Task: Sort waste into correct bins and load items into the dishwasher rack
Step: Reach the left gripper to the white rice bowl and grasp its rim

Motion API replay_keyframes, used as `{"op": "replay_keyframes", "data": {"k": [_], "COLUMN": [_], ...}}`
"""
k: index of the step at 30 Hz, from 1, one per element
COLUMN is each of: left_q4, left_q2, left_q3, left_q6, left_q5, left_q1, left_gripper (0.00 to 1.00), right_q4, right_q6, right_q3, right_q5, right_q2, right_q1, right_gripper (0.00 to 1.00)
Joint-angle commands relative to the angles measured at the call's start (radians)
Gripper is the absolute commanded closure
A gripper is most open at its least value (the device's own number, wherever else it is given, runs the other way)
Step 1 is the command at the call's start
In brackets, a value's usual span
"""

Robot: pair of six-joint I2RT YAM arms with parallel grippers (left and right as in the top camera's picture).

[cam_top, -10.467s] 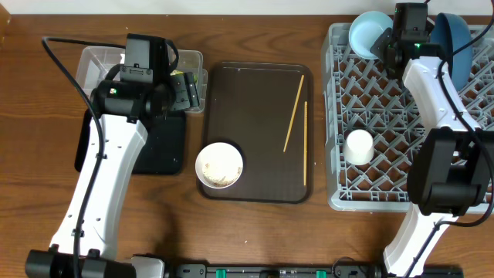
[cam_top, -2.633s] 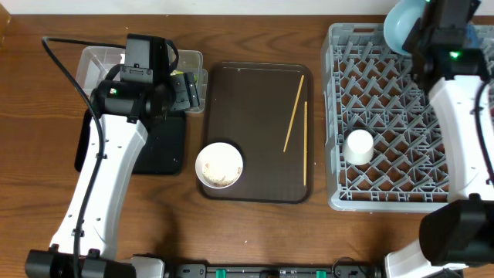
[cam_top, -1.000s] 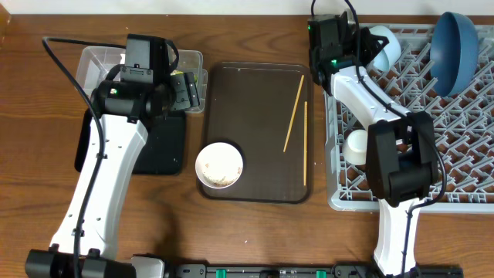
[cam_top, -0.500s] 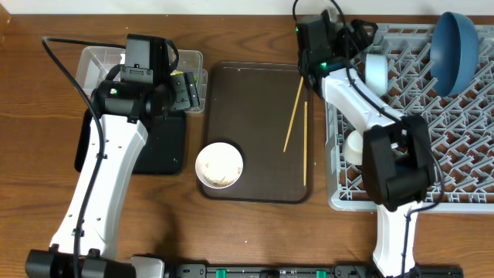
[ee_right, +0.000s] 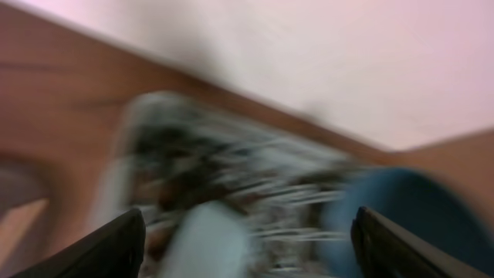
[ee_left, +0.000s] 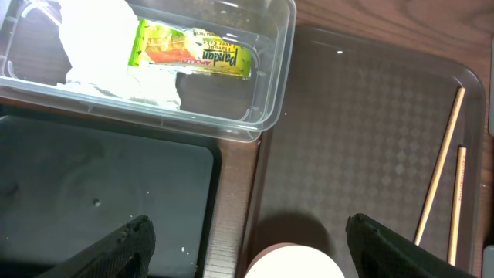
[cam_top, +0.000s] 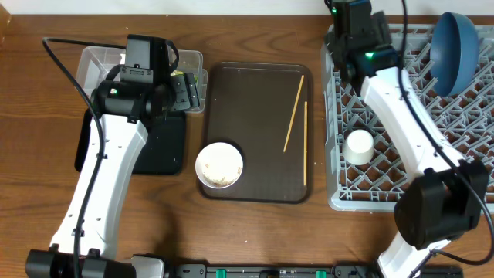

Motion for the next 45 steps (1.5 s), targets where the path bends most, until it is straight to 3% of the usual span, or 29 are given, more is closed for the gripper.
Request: {"op": "replay_keyframes", "data": {"k": [1, 4, 7, 13, 21, 28, 35, 39, 42, 45], "left_q4": [-0.001, -0.001, -0.009, -0.043, -0.114, -0.140, -0.133, -0.120, -0.102, -0.101], "left_q2": [0.006, 0.006, 0.006, 0.006, 0.006, 0.006, 0.046, 0.129, 0.214, 0.278], "left_q3": [-0.008, -0.008, -0.008, -0.008, -0.008, -0.039, -0.085, -0.093, -0.093, -0.093], "left_q6": [-0.002, -0.002, -0.002, -0.002, -0.002, -0.002, -0.002, -0.014, -0.014, -0.068], "left_q5": [-0.005, -0.005, -0.005, -0.004, 0.037, 0.217, 0.144, 0.115, 0.114, 0.077], "left_q1": [0.002, 0.003, 0.002, 0.002, 0.002, -0.067, -0.258, -0.331, -0.369, -0.383], "left_gripper": [0.18, 0.18, 0.18, 0.18, 0.18, 0.19, 0.19, 0.25, 0.35, 0.37], "right_q4": [-0.050, -0.092, -0.124, -0.216, -0.264, -0.212, -0.248, -0.285, -0.310, -0.330], "right_q6": [0.224, 0.292, 0.325, 0.335, 0.417, 0.503, 0.497, 0.462, 0.426, 0.426], "right_q3": [-0.001, -0.002, -0.002, -0.003, -0.005, 0.002, 0.005, 0.005, 0.005, 0.005], "right_q5": [-0.521, -0.813, -0.901, -0.829, -0.750, -0.745, -0.770, -0.768, -0.762, -0.755], "right_q2": [-0.021, -0.010, 0.005, 0.024, 0.024, 0.017, -0.003, -0.003, -0.003, -0.003], "right_q1": [0.005, 0.016, 0.048, 0.133, 0.139, 0.026, -0.109, -0.134, -0.134, -0.134], "right_gripper": [0.17, 0.22, 0.25, 0.30, 0.37, 0.35, 0.32, 0.32, 0.32, 0.32]}}
